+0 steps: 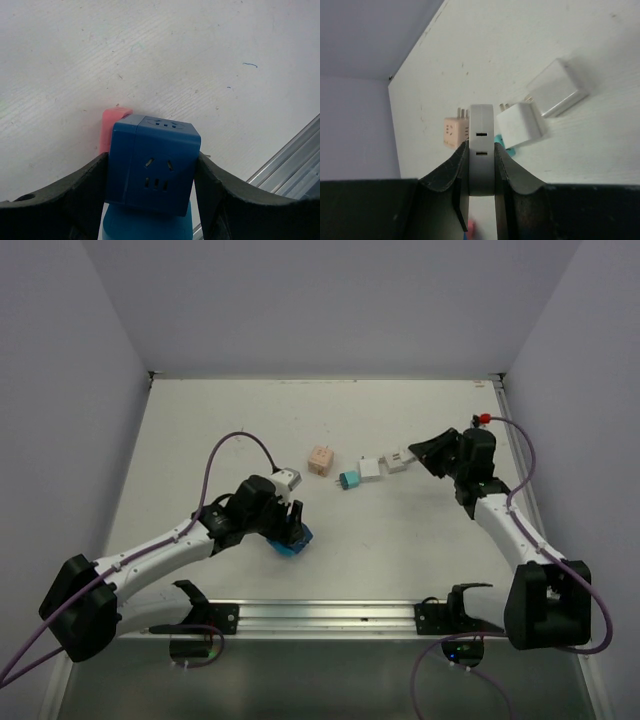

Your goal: Pull the plug off the socket

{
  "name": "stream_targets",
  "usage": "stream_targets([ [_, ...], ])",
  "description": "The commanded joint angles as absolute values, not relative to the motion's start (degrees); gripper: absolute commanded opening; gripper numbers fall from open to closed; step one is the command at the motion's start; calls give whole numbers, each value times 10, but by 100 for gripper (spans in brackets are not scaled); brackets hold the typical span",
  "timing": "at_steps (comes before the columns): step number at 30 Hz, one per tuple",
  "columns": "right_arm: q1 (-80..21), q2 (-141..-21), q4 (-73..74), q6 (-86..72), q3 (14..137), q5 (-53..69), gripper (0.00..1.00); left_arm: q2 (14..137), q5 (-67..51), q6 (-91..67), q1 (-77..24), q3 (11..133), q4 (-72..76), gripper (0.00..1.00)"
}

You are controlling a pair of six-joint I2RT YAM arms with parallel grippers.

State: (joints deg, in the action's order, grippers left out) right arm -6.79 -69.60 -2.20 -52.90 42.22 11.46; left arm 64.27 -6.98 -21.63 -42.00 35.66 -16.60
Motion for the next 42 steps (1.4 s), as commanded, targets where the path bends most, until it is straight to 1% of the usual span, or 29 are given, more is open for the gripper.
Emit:
stream_targets([
  [1,-4,-691,-46,-510,390,134,0,625,-51,-237,-422,388,-151,0],
  [4,35,-716,-79,-517,372,148,0,623,-39,-242,-423,395,-149,0],
  [7,46,-758,-112,-518,370,159,0,625,-24,-247,-422,402,-148,0],
  [13,48,-861,-183,-526,387,188,0,640,11,-252,-421,422,-163,0],
  [18,47,-917,-231,-524,397,195,0,646,20,-248,-421,429,-166,0],
  [24,52,-953,-237,-492,403,179,6,656,22,-244,-420,432,-166,0],
  [25,52,-959,-238,-490,403,179,9,657,22,-243,-420,432,-165,0],
  [26,54,-963,-240,-488,403,185,16,658,21,-243,-420,432,-164,0],
  [28,56,-974,-241,-485,400,186,24,660,20,-243,-420,432,-163,0],
  [29,57,-973,-243,-487,396,185,33,661,19,-243,-420,432,-162,0],
  [31,61,-962,-242,-486,386,178,42,661,18,-242,-420,432,-161,0],
  [32,62,-955,-236,-484,384,175,50,660,17,-241,-421,432,-161,0],
  [34,62,-927,-205,-472,381,153,60,659,14,-241,-420,432,-159,0],
  [35,62,-916,-189,-463,383,146,68,658,13,-241,-420,432,-158,0],
  [37,62,-874,-131,-437,393,121,74,657,14,-240,-421,432,-159,0],
  [38,62,-861,-96,-422,395,115,80,657,14,-240,-420,432,-159,0],
  [40,62,-818,-62,-410,404,108,84,658,17,-242,-420,432,-157,0],
  [42,60,-790,-30,-403,403,119,85,659,16,-241,-420,431,-151,0],
])
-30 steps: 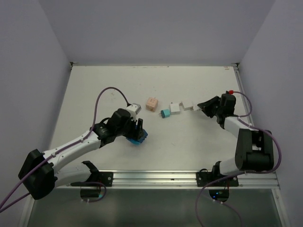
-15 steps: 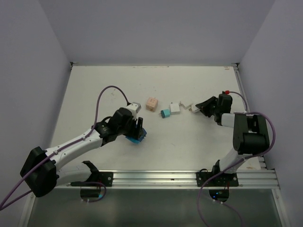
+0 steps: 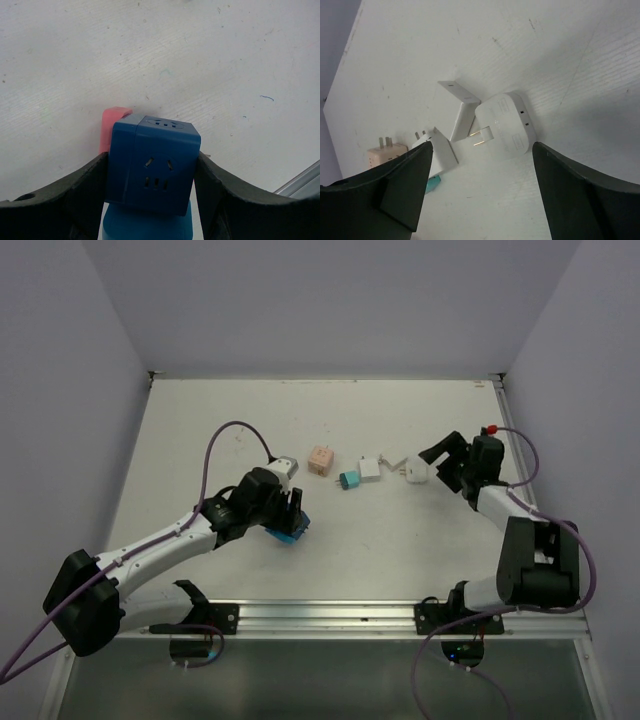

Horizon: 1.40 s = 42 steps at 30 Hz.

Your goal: Pull the plug off the socket

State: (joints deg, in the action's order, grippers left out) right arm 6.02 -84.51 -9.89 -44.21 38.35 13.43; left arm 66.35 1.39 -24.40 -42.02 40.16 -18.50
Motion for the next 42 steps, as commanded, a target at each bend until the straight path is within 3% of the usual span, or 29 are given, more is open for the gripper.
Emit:
stream_targets([
  [1,58,-779,-23,-404,402,136,86,660,16,-241,-420,432,-149,0],
  [5,28,-723,-2,-418,384,192,89,662,13,-235,-420,435,-132,0],
  [9,-75,-690,-4,-460,367,225,94,660,-16,-205,-420,429,-100,0],
  [18,-243,-728,-100,-562,368,291,99,664,-80,-122,-421,424,-53,0],
  [42,-375,-857,-172,-603,429,315,96,653,-127,-88,-422,421,-13,0],
])
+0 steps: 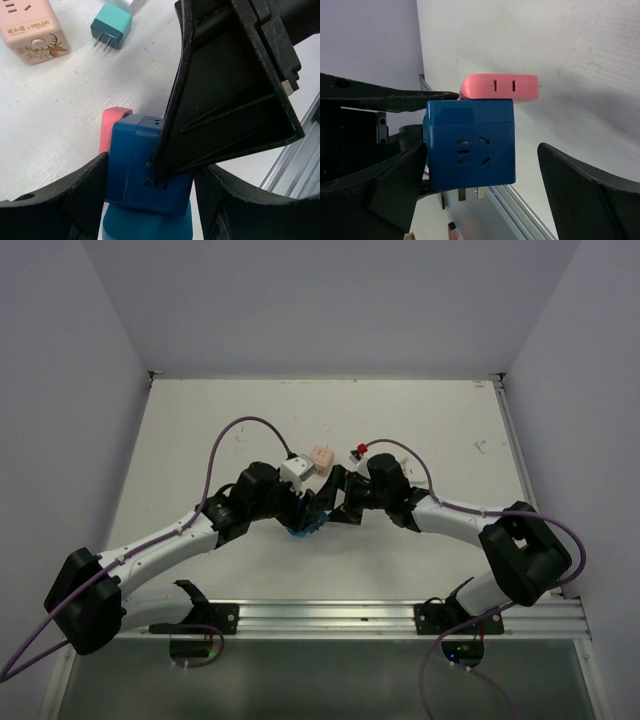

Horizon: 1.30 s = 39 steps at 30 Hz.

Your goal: Pull the plug off the socket

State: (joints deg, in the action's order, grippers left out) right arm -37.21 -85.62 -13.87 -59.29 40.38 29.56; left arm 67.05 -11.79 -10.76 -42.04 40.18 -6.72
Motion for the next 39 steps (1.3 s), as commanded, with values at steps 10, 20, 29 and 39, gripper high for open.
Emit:
stream_targets([
  [10,-376,-869,-209,-618,421,345,54,660,-125,-72,-423,428,-10,0],
  [20,-374,-860,-204,-604,410,321,0,640,-53,-119,-422,428,-27,82],
  [29,-356,-829,-208,-602,397,266,0,567,79,-303,-417,415,-91,94],
  [39,-350,-814,-253,-628,390,258,0,510,80,-478,-387,361,-124,89],
])
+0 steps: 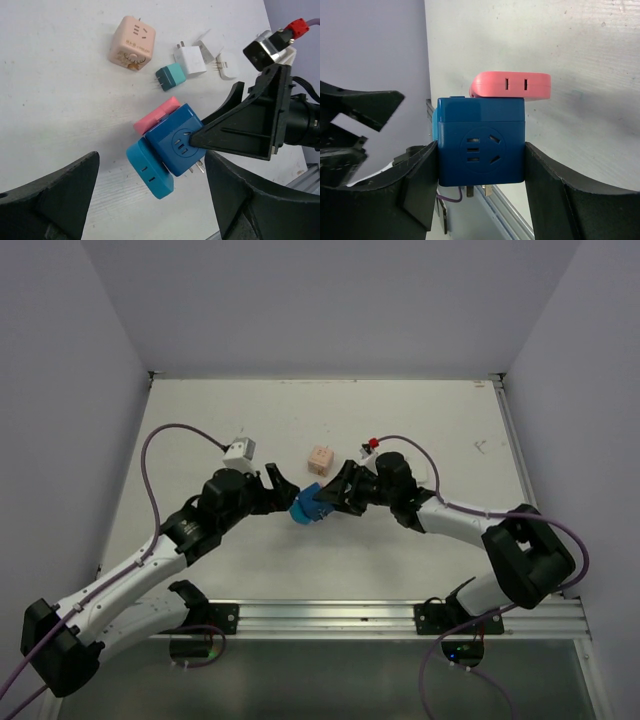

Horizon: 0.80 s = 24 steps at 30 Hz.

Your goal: Pull the plug off the socket

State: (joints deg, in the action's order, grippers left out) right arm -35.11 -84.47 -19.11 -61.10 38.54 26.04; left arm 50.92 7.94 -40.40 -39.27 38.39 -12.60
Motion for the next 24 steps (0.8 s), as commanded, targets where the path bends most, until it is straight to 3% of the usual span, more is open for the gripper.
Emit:
stream_targets([
  [1,-350,-812,-257,-632,388,258,0,513,73,-492,-386,356,-117,88],
  [6,-346,-793,-258,-636,388,254,0,544,33,-520,-385,332,-88,83],
  [9,-342,-784,-260,-639,386,253,0,545,25,-534,-385,317,-75,75],
  [13,-333,-778,-278,-652,378,261,0,530,23,-548,-382,294,-53,54],
  [16,-325,-778,-315,-676,366,270,0,516,14,-558,-377,271,-25,43],
  [24,-316,-778,-381,-716,350,290,0,509,-42,-568,-360,222,74,44],
])
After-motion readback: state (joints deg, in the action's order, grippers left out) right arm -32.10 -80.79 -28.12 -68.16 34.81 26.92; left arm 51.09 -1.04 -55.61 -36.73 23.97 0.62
